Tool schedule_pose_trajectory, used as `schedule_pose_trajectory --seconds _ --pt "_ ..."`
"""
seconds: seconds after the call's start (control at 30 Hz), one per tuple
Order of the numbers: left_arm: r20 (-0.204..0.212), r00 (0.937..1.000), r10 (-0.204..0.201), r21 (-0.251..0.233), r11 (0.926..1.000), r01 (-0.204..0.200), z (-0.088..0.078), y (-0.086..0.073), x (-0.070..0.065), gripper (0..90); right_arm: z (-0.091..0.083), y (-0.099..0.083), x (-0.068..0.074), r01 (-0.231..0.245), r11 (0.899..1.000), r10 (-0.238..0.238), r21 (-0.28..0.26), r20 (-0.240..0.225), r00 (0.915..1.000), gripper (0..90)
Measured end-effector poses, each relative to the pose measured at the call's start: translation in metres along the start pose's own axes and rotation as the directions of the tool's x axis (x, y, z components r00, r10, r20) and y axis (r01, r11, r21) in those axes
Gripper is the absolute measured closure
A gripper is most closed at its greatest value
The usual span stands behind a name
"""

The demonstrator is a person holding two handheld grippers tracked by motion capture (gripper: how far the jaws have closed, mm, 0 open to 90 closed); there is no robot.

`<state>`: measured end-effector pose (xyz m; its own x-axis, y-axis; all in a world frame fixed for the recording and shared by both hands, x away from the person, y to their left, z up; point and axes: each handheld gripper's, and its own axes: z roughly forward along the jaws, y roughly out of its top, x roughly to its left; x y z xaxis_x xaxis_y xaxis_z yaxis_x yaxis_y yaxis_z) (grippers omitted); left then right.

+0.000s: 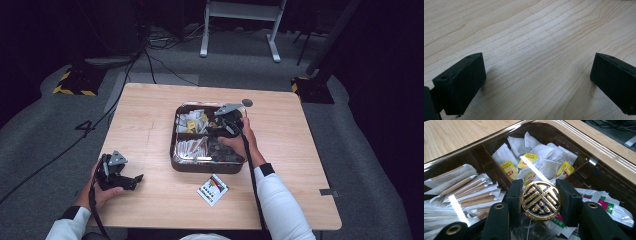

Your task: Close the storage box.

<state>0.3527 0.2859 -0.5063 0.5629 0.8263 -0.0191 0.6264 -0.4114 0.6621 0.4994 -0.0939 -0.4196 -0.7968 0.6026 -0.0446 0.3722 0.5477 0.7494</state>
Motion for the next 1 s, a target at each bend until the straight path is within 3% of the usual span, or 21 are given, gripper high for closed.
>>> schedule_pose_trajectory --seconds 0.6,1.0 --pt "0.001 1.0 -0.004 0.001 1.0 0.004 0.0 0.0 0.0 0.5 0.022 -0.001 0.005 -0.025 0.999 0.024 0.021 0.021 0.9995 59.7" --pt "0.001 1.0 -0.004 0.001 1.0 0.004 0.0 0.0 0.0 0.5 0.022 -0.001 0.006 -0.015 1.0 0.015 0.025 0.005 0.9999 59.7"
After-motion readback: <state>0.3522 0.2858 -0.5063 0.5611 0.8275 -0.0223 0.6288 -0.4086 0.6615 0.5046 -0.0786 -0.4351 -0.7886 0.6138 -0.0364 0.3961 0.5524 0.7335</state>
